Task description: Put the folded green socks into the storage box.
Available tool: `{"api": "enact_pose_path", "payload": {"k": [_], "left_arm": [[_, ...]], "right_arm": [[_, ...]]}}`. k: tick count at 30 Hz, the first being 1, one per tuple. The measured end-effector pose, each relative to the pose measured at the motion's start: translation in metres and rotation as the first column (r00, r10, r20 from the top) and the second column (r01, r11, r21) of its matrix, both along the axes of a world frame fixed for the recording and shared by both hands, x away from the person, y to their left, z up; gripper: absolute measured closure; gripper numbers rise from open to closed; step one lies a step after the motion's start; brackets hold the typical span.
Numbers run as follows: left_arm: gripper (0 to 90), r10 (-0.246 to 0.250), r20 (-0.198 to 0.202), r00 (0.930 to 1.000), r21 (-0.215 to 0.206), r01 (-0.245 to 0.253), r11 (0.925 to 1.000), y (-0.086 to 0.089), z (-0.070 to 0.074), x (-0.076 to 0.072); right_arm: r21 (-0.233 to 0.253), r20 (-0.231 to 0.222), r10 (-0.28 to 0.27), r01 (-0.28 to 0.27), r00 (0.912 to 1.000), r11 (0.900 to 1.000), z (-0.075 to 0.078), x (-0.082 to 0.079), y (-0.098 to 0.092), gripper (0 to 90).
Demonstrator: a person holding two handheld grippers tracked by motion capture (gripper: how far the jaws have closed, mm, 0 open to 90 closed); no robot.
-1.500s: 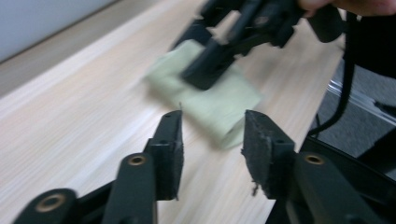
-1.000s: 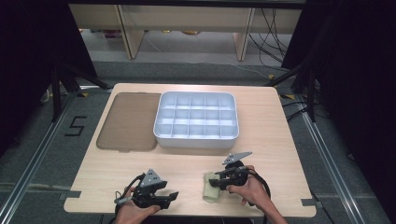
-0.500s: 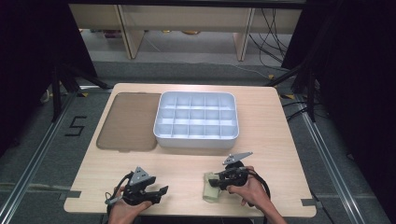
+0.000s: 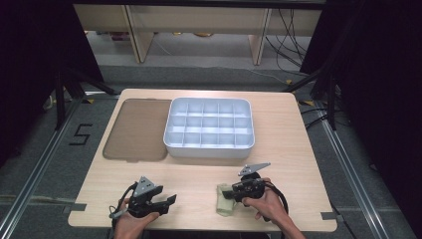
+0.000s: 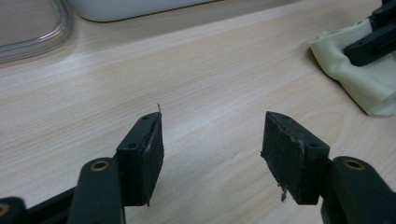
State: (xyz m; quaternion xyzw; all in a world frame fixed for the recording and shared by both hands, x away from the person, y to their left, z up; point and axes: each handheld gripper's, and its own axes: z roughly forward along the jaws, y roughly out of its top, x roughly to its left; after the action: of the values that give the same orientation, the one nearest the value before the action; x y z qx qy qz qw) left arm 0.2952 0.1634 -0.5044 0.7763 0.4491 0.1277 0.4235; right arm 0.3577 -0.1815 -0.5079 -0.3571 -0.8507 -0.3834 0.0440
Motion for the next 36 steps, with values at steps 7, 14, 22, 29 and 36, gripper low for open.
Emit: {"api": "enact_pose_path", "payload": {"k": [7, 14, 22, 29, 36], "left_arm": [[39.4, 0.005, 0.007, 1.0000, -0.035, -0.005, 0.9994, -0.003, -0.001, -0.001], [38.8, -0.010, 0.010, 0.9999, -0.033, 0.010, 0.9994, -0.008, -0.001, -0.003], [38.6, -0.011, -0.005, 0.9999, -0.040, 0.011, 0.9991, -0.008, -0.001, -0.004], [37.7, -0.015, -0.012, 0.9998, -0.029, 0.015, 0.9995, -0.007, -0.002, -0.002], [34.7, -0.043, -0.015, 0.9989, 0.000, 0.043, 0.9991, -0.005, -0.004, 0.000]], "right_arm": [[0.014, 0.002, -0.014, 0.014, 0.9999, 1.000, 0.000, -0.002, 0.000, 74.2], [0.029, 0.036, 0.015, -0.016, 0.9993, 0.999, 0.010, -0.004, 0.002, 74.7], [0.074, 0.111, 0.017, -0.025, 0.9936, 0.997, 0.034, -0.013, -0.001, 74.8], [0.073, 0.226, -0.026, 0.010, 0.9737, 0.997, 0.057, -0.013, -0.012, 74.7], [0.084, 0.322, -0.075, 0.050, 0.9439, 0.995, 0.073, -0.005, -0.025, 74.7]]}}
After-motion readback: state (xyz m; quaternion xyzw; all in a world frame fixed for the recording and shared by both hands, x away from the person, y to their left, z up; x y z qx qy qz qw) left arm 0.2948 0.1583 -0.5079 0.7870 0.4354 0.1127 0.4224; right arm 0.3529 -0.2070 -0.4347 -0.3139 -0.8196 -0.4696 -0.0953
